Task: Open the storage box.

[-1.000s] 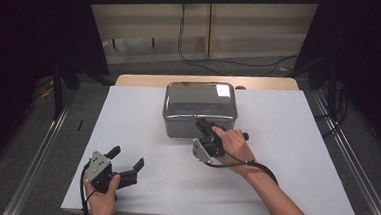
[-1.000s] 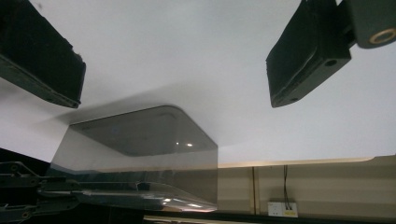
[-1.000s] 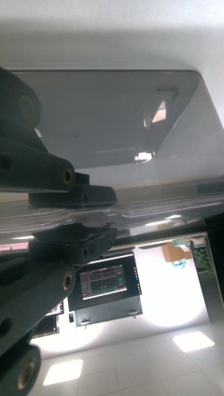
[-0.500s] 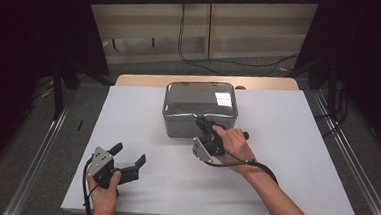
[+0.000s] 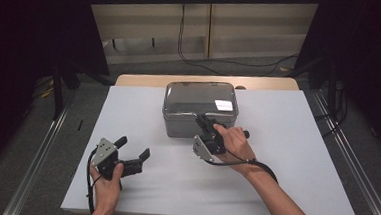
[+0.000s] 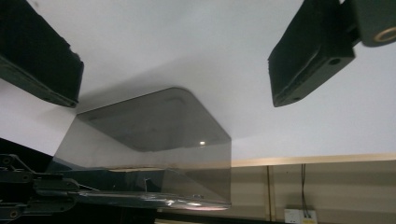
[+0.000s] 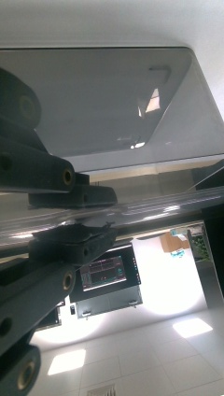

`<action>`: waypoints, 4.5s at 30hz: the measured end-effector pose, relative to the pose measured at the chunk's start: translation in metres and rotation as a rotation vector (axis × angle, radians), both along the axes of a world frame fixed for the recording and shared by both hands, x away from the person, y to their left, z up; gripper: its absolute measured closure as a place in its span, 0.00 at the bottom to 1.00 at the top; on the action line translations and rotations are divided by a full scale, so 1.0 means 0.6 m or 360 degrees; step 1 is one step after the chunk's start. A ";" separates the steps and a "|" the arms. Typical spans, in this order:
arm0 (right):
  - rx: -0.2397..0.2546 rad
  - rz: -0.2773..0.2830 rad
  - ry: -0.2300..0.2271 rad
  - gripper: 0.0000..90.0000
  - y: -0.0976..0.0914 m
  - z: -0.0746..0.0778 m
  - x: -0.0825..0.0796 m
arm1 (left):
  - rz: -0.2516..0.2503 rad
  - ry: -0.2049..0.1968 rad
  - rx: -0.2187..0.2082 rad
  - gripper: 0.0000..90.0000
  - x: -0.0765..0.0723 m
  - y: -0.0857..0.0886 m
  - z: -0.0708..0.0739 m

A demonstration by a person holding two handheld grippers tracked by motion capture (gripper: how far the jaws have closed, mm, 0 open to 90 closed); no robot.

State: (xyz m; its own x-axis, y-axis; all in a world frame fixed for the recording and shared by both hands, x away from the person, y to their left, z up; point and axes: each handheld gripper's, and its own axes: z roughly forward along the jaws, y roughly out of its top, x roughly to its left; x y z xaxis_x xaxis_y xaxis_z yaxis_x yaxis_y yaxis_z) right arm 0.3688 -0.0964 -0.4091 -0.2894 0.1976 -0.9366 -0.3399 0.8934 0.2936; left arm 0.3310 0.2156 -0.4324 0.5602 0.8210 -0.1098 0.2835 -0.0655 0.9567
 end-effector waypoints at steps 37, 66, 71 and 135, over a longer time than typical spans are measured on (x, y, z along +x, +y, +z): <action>0.0038 -0.0010 -0.0029 0.88 0.003 0.014 0.009 | -0.0167 -0.0210 0.0057 0.04 0.133 -0.069 0.044; 0.0013 -0.0019 -0.0035 0.88 0.002 0.028 0.016 | -0.0196 -0.0299 0.0201 0.26 0.207 -0.102 0.034; 0.0012 -0.0022 -0.0032 0.88 0.002 0.027 0.016 | -0.0203 -0.0321 0.0202 0.32 0.213 -0.111 0.028; 0.1150 -0.0251 0.0644 0.26 -0.185 0.023 0.062 | -0.0240 -0.0392 0.0214 0.60 0.208 -0.114 0.047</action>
State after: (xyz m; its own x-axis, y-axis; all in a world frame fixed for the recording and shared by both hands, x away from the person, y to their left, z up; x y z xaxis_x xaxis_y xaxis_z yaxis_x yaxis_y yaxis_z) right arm 0.4059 -0.2074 -0.3954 -0.4942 0.7748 -0.3944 0.0273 0.4673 0.8837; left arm 0.4557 0.1470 -0.4042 0.6730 0.7246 0.1483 0.0219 -0.2199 0.9753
